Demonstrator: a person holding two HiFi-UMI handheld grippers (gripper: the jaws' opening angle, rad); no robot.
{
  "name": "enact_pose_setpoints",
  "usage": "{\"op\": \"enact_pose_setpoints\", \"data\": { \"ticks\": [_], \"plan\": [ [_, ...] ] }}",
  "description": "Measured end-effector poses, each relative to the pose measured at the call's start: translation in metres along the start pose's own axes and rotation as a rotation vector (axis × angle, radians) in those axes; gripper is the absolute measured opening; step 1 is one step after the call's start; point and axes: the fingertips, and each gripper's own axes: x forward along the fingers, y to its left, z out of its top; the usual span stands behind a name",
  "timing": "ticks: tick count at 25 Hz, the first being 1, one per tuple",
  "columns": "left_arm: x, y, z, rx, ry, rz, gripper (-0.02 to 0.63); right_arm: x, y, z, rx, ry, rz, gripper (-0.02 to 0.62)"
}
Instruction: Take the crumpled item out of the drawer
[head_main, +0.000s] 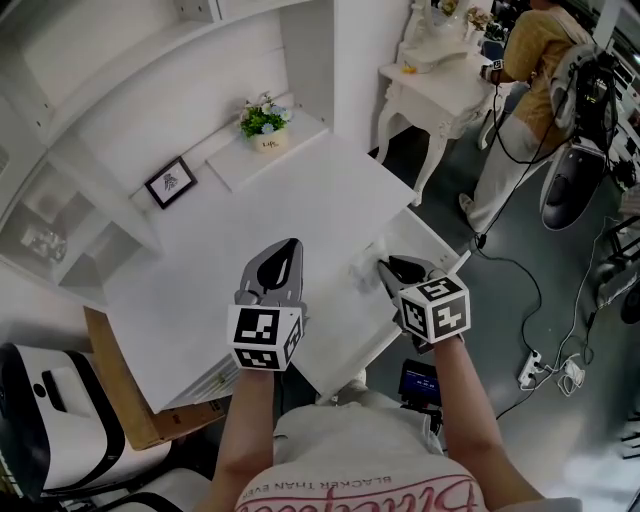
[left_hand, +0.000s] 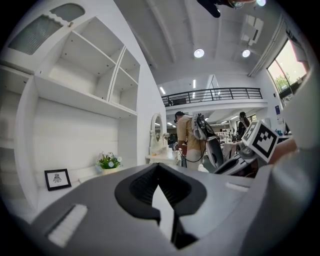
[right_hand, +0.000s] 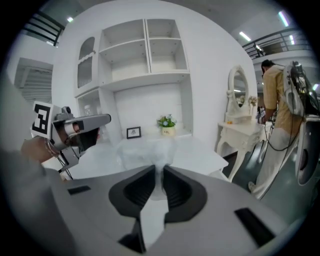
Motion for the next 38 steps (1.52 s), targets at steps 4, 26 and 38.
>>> {"op": "enact_pose_setpoints", "data": {
  "ticks": [4,26,38],
  "plan": [
    [-0.003,-0.006,0.012,0.011,-0.033,-0.011,0.008,-0.022,0.006,0.023,-0.034,-0.074,-0.021,0.057],
    [-0.027,-0.016,0.109,0.144,-0.248,-0.037,0.008,-0.117,0.031,0.13,-0.175,-0.432,-0.17,0.057],
    [-0.034,-0.015,0.129,0.154,-0.296,-0.036,0.008,-0.135,0.033,0.152,-0.22,-0.492,-0.222,0.049]
  ]
}}
